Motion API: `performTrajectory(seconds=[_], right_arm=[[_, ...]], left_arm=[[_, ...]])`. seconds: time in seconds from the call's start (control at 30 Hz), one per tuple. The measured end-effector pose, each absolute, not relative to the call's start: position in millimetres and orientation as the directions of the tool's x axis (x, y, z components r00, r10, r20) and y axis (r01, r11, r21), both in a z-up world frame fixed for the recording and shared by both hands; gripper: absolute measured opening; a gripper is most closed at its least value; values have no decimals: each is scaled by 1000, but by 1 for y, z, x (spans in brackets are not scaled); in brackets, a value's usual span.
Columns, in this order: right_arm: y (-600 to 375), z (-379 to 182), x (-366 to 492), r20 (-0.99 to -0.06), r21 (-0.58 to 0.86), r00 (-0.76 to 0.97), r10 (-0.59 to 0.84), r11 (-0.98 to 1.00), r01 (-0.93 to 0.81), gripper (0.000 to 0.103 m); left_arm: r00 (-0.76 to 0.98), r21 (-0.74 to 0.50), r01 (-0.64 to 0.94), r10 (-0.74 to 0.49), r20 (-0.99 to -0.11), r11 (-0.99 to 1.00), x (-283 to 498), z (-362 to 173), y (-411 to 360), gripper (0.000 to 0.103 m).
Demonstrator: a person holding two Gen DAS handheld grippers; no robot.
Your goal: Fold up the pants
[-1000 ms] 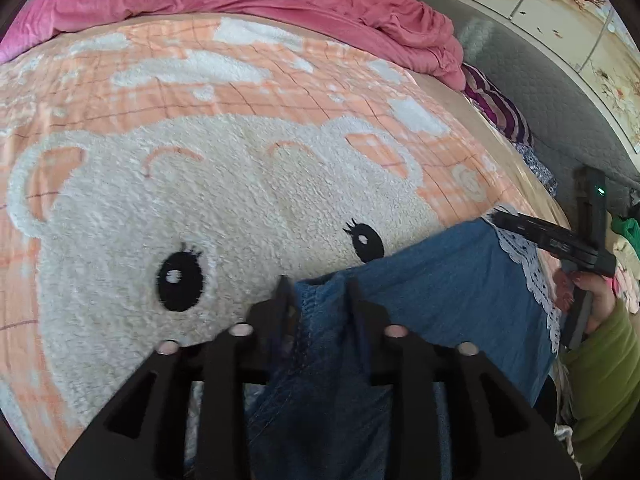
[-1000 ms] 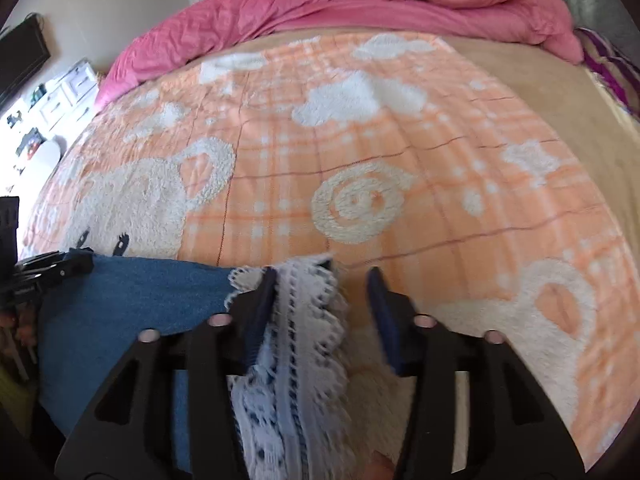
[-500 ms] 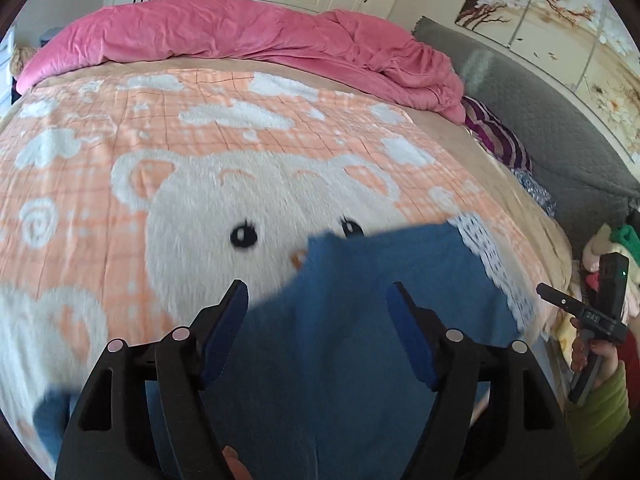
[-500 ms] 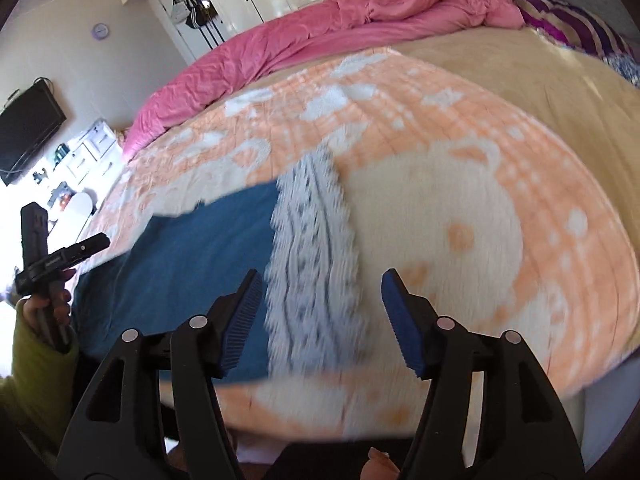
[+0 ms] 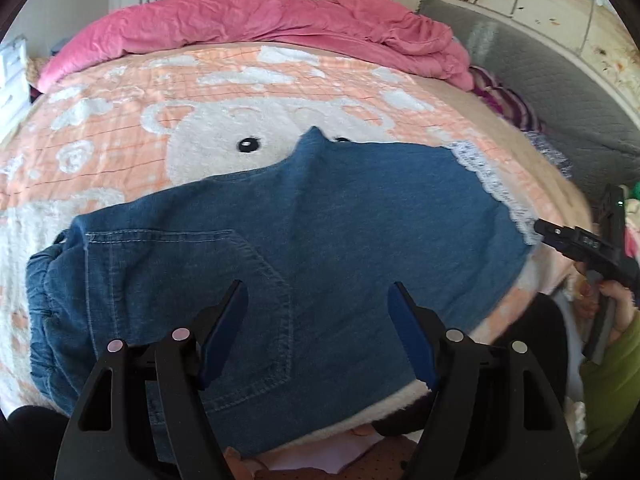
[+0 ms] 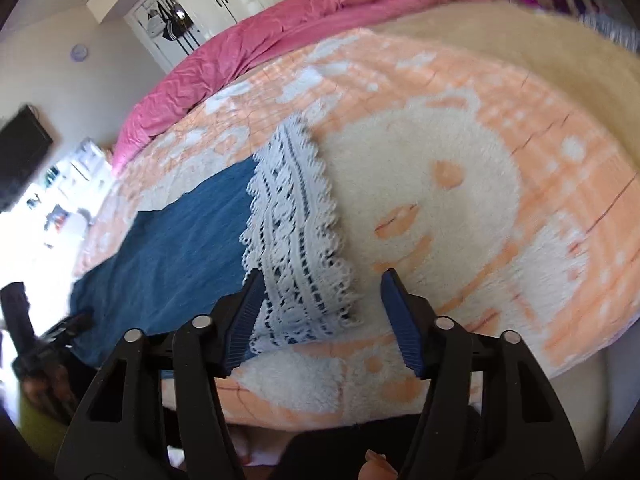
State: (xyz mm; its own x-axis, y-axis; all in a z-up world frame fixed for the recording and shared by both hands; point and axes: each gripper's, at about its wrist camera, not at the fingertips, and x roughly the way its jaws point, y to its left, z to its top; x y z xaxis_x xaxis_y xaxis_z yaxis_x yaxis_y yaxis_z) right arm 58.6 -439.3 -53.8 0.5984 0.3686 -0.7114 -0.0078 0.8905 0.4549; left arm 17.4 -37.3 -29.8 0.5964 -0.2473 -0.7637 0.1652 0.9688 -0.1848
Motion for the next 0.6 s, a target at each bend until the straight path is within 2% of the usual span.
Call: performTrajectory(seconds=[0.1,0.17,0.2,0.33,0.4,0.53,0.6], right_arm=[[-432,-59,56,-711,459,586,390,888,-34,32],[-431,-60,54,-696,487,583,418,872,-45,21],[-430,-59,53,-696,479,586,414,876,-50,19],[-431,-43,43,-689,429,613,386,899,-84,17],[-430,-33,35,-707,330,634,313,939,-95,15],[-416,-49,32,-775,214,587,232,972,-102,16],[-411,-57,29,-775,178,598,203,979,-102,18]], left_arm=[[591,-170,103,-197,-782,980,23,-39,-29,71],[581,-193,75,-200,-789,978,26,-44,-22,71],[579,-195,70,-199,-791,978,27,-45,-21,71],[592,-141,10,-119,-797,990,28,-44,-11,71],[586,-148,-17,-110,-803,989,28,-45,0,69],[578,-144,-15,-109,-809,990,28,-51,5,66],[580,-133,-14,-100,-809,991,29,-52,4,66]])
